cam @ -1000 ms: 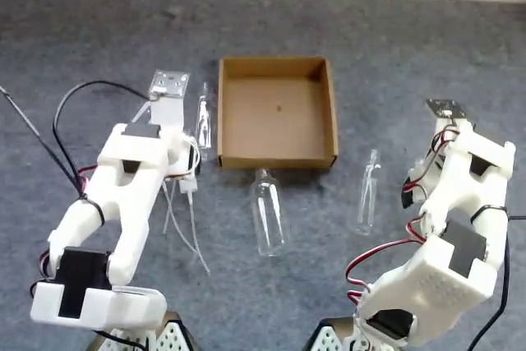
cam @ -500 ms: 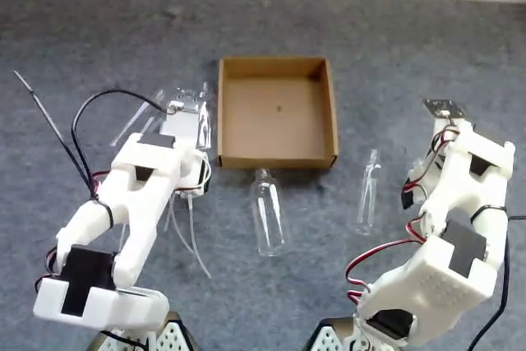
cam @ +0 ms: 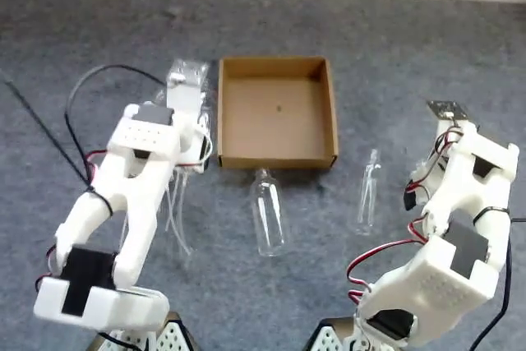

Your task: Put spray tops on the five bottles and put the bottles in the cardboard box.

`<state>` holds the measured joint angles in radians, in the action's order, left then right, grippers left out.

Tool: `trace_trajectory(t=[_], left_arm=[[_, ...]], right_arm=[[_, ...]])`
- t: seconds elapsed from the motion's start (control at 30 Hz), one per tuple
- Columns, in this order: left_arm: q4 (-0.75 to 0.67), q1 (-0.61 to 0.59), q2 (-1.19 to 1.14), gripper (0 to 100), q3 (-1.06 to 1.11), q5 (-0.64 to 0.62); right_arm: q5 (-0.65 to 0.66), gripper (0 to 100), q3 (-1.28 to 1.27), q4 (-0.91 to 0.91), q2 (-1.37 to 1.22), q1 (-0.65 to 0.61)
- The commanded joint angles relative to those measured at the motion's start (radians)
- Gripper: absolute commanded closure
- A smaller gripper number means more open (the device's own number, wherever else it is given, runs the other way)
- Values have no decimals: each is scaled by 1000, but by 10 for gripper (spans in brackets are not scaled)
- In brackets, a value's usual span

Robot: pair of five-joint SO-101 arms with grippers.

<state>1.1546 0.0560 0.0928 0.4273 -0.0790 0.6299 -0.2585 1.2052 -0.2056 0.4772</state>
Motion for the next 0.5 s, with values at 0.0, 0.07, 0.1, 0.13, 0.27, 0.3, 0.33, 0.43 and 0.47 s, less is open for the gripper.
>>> trace_trajectory(t=[0.0, 0.07, 0.1, 0.13, 0.27, 0.3, 0.33, 0.43, 0.47], left_arm=[[132, 10, 139, 997, -168, 20], [181, 10, 194, 997, -206, 21], [204, 10, 222, 997, -220, 21], [229, 10, 251, 996, -228, 23], [285, 13, 364, 995, -197, 46], [287, 13, 390, 995, -179, 69], [285, 12, 415, 996, -153, 84], [270, 10, 478, 995, -67, 94], [259, 10, 498, 995, -30, 94]], right_arm=[[8, 887, 38, 13, 7, 8], [6, 847, 38, 13, 7, 8], [6, 825, 41, 13, 8, 8], [6, 807, 44, 13, 8, 8], [5, 765, 45, 62, 8, 8], [5, 765, 50, 79, 10, 7], [5, 765, 62, 96, 12, 5], [3, 765, 131, 139, 7, -21], [0, 765, 150, 148, 7, -25]])
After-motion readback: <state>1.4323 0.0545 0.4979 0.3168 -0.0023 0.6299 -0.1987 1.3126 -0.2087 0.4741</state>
